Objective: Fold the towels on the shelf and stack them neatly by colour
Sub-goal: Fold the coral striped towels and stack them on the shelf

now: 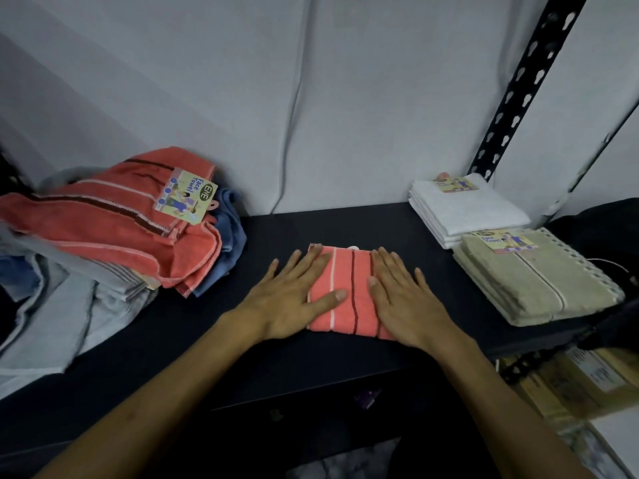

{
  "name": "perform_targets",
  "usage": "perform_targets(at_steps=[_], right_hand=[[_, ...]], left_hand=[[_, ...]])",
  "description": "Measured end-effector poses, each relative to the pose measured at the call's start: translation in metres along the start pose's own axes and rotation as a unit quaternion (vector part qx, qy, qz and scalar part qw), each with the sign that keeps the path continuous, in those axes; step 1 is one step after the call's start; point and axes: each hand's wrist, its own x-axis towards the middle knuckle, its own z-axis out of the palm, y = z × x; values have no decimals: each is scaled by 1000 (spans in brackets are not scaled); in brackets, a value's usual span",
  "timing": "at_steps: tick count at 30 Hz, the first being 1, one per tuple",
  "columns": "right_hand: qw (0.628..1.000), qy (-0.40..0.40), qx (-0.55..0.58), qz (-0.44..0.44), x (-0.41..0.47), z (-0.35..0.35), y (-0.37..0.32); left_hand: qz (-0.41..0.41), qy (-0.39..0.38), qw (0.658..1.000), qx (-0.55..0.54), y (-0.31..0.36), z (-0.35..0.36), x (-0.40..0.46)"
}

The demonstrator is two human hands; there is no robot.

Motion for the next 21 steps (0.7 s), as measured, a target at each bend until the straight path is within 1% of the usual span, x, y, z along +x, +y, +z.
perform_targets(at_steps=[2, 3, 6, 7, 8, 10, 12, 15, 18, 21], right_hand=[[1000, -7, 21, 5, -7, -11, 2], [999, 7, 34, 7, -10, -17, -1], [992, 114, 61, 2, -9, -28, -26], [990, 130, 59, -5, -8, -24, -38], [990, 132, 46, -17, -8, -15, -47], [992, 121, -7, -37, -11, 12, -50], [993, 113, -17, -24, -14, 22, -40], [995, 92, -4, -24, -18, 20, -27], [995, 83, 6, -46, -25, 16, -15], [989, 84, -6, -121, -47, 11, -3]], left_hand=[[-6, -15, 1000, 2, -6, -8, -4], [-8, -6, 1000, 2, -3, -11, -4], [-9, 104, 994, -43, 19, -14, 6], [-6, 120, 991, -60, 26, -12, 10], [-1, 115, 992, -59, 31, -8, 15], [2, 71, 997, -42, 27, 2, 25], [-7, 43, 998, -52, 16, 4, 32], [1, 32, 997, -71, 5, 4, 36], [19, 43, 996, -81, 4, 3, 34], [34, 40, 995, -80, 3, 2, 31]])
